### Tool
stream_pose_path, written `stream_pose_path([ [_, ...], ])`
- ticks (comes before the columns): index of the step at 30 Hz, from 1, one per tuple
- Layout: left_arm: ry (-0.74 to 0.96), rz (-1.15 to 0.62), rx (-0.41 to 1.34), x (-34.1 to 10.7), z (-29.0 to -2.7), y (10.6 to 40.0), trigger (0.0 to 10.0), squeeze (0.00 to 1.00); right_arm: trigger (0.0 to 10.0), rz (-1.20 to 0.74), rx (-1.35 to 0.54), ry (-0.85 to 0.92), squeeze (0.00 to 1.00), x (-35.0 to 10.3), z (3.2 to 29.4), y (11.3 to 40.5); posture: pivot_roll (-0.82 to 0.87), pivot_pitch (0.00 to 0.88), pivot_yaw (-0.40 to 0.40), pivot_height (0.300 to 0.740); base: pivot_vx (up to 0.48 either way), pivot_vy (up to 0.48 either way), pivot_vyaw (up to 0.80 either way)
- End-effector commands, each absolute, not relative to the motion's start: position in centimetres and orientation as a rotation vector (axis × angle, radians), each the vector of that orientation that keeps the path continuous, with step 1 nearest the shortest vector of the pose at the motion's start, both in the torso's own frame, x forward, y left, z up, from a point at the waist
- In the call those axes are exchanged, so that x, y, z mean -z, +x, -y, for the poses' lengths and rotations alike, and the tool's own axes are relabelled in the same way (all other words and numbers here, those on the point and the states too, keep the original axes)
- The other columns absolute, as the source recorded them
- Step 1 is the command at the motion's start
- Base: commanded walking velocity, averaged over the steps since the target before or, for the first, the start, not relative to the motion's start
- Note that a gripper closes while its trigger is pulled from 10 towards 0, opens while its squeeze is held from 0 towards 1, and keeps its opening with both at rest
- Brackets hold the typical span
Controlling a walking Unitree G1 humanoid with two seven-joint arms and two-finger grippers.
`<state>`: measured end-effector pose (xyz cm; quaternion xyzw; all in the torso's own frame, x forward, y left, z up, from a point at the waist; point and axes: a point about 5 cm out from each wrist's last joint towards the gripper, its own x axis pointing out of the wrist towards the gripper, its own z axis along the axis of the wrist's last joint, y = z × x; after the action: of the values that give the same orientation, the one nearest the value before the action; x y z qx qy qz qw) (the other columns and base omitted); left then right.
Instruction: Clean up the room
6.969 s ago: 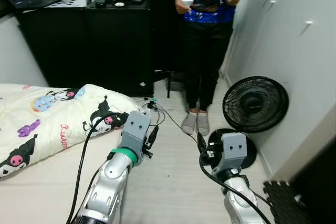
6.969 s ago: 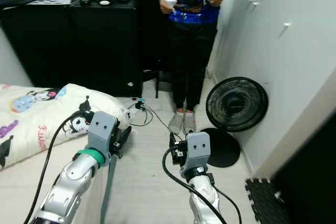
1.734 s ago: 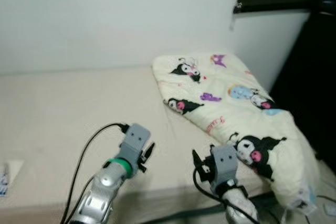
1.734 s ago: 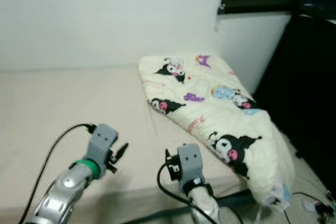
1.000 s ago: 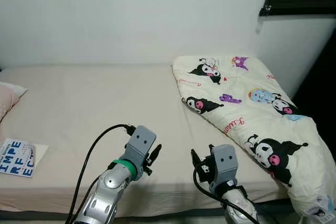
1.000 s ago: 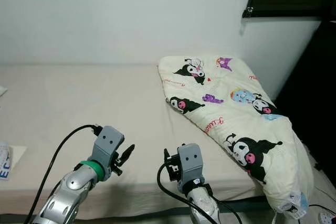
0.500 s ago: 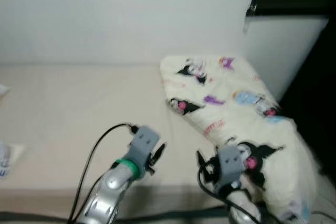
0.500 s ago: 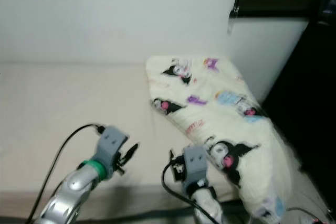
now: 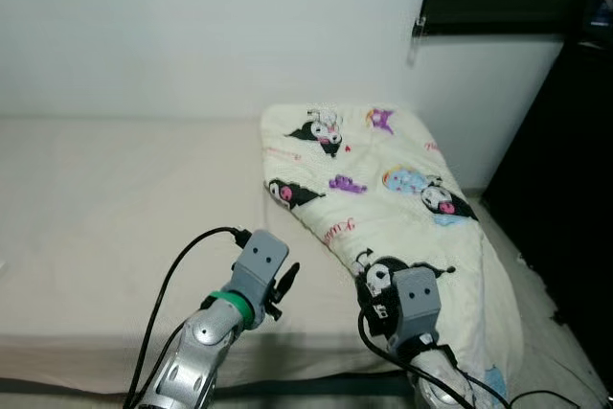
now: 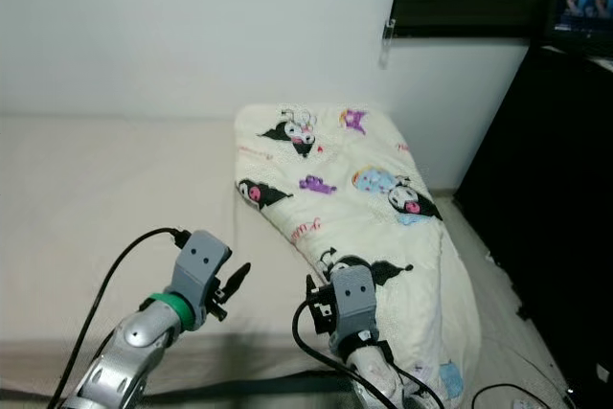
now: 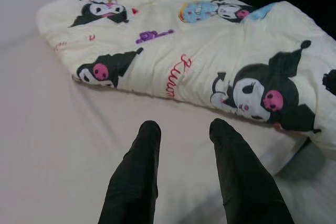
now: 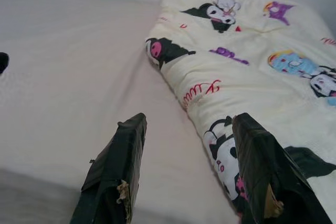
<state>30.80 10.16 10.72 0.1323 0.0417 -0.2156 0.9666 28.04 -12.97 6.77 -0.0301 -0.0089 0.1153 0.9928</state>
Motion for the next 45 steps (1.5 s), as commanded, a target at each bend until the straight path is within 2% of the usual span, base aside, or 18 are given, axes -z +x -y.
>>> stream_pose_path([
  [1, 0.272, -0.115, 0.417, -10.2, -10.7, 30.8, 10.0, 0.0, 10.0, 0.0, -0.231, -0.055, 0.0, -6.4, 12.9, 27.8, -0.16, 0.032, 0.072, 0.74, 0.0, 0.0, 0.0],
  [9, 0.265, -0.122, 0.405, -10.2, -10.8, 30.9, 10.0, 0.0, 10.0, 0.001, -0.231, -0.052, 0.0, -6.4, 12.9, 27.8, -0.16, 0.031, 0.074, 0.74, 0.0, 0.0, 0.0],
  [15, 0.251, -0.097, 0.411, -10.6, -10.6, 31.0, 10.0, 0.0, 10.0, 0.001, -0.231, -0.051, 0.0, -6.4, 12.9, 27.8, -0.16, 0.03, 0.074, 0.74, 0.0, 0.361, 0.0],
  [30, 0.235, -0.074, 0.445, -10.8, -10.2, 30.5, 10.0, 0.0, 10.0, -0.002, -0.227, -0.049, 0.0, -6.3, 12.9, 27.7, -0.16, 0.035, 0.074, 0.74, 0.0, 0.0, 0.0],
  [38, 0.238, -0.082, 0.445, -10.6, -10.3, 30.5, 10.0, 0.0, 10.0, 0.006, -0.16, -0.051, 0.0, -6.5, 13.6, 28.0, -0.16, 0.036, 0.073, 0.74, 0.0, 0.0, 0.0],
  [45, 0.243, -0.087, 0.438, -10.5, -10.5, 30.6, 10.0, 0.0, 10.0, 0.014, -0.099, -0.028, 0.0, -6.8, 14.4, 28.4, -0.16, 0.031, 0.073, 0.71, 0.0, 0.0, 0.0],
])
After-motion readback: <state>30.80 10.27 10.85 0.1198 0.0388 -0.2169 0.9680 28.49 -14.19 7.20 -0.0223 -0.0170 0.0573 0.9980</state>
